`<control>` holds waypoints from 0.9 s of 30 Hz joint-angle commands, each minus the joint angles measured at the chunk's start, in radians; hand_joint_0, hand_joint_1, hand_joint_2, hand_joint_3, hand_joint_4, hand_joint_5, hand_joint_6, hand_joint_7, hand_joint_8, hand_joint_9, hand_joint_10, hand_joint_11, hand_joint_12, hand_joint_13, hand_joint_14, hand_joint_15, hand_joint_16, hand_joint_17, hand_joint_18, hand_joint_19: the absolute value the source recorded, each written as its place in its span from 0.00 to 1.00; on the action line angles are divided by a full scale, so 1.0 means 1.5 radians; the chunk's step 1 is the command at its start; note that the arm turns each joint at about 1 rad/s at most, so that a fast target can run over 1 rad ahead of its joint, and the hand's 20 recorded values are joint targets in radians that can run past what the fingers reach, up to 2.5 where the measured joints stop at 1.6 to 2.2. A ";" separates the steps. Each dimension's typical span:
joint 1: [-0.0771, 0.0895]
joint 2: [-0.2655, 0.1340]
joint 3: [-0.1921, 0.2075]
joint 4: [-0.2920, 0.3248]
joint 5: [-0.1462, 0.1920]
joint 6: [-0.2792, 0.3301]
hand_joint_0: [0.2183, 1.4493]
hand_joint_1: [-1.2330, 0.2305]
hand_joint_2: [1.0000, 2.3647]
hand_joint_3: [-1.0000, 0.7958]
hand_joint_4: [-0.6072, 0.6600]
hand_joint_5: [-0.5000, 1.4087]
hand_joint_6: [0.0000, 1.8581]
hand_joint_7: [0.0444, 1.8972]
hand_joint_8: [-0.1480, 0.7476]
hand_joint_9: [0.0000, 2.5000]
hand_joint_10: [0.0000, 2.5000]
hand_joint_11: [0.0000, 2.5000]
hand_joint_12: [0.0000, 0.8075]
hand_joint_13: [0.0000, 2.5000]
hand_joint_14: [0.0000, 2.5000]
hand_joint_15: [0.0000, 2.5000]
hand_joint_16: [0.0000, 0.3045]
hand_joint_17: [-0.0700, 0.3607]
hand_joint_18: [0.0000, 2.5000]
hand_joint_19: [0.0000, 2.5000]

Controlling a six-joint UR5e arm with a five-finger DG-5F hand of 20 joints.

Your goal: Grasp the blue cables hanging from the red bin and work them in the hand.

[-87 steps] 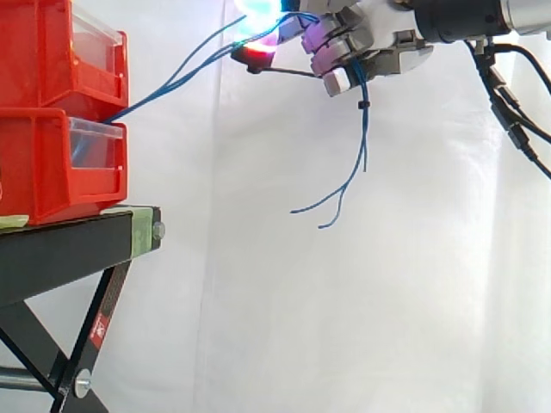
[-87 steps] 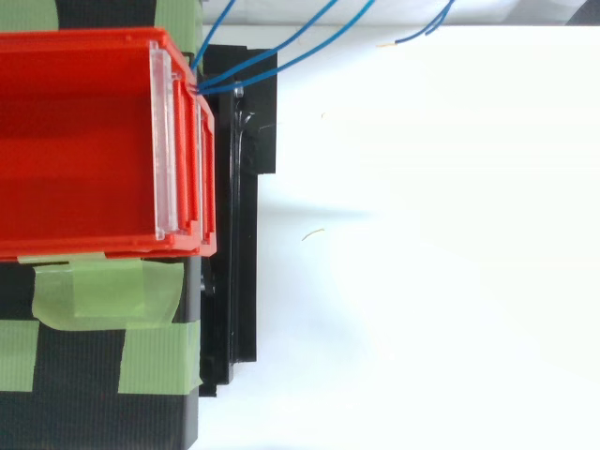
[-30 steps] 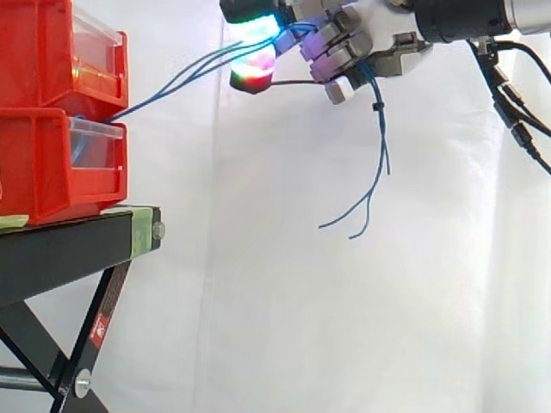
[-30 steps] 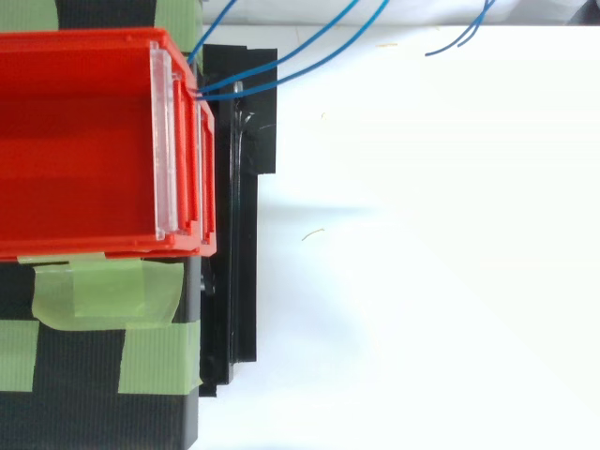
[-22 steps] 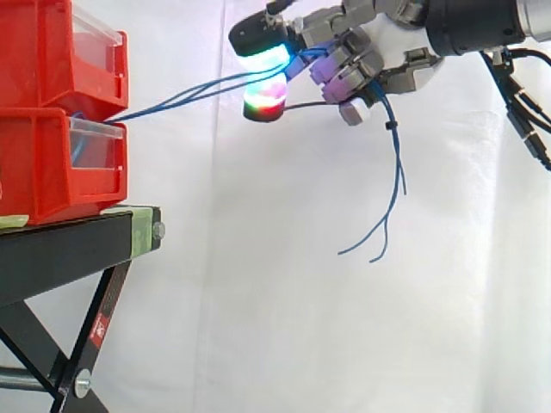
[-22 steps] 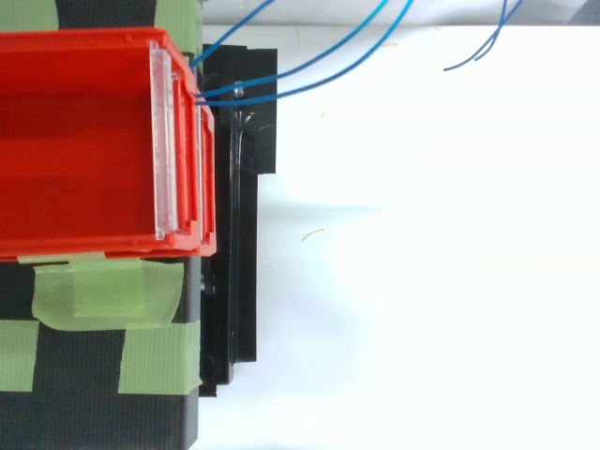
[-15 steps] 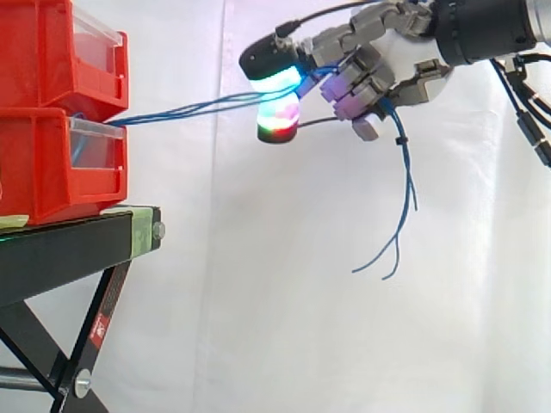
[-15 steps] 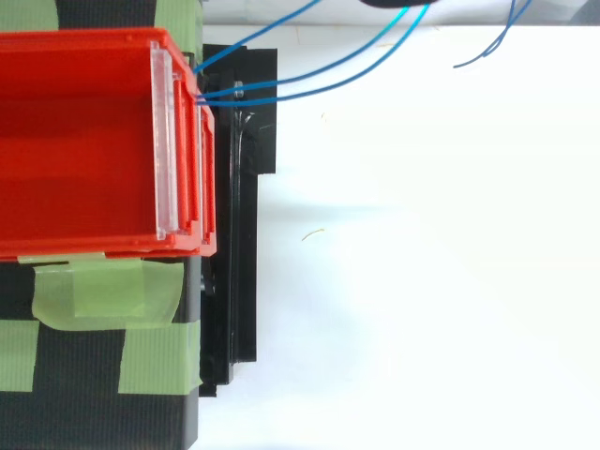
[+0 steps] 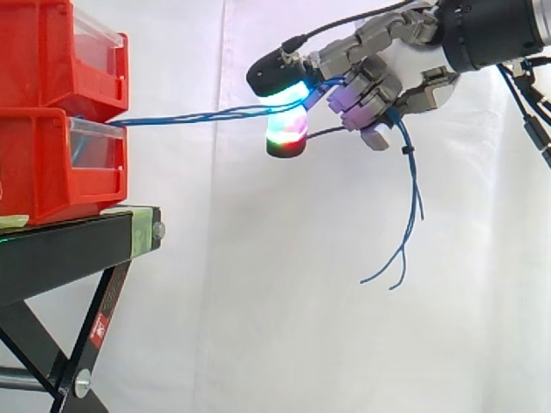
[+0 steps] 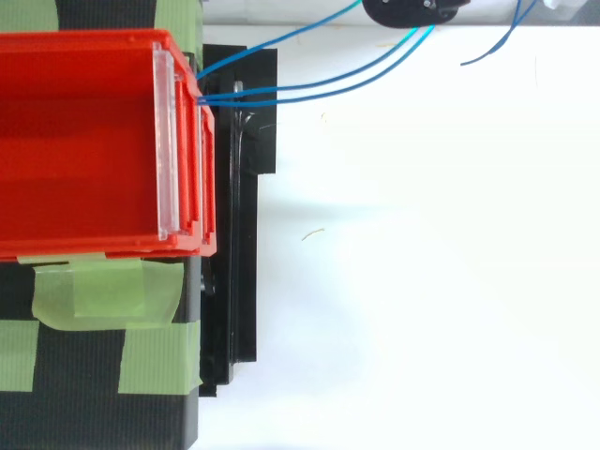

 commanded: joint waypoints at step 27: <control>0.000 0.000 0.000 0.001 0.001 0.000 0.56 0.41 0.34 0.70 0.72 0.52 0.11 0.70 0.64 0.64 1.00 1.00 0.90 0.76 1.00 0.79 0.74 0.55 0.88 0.29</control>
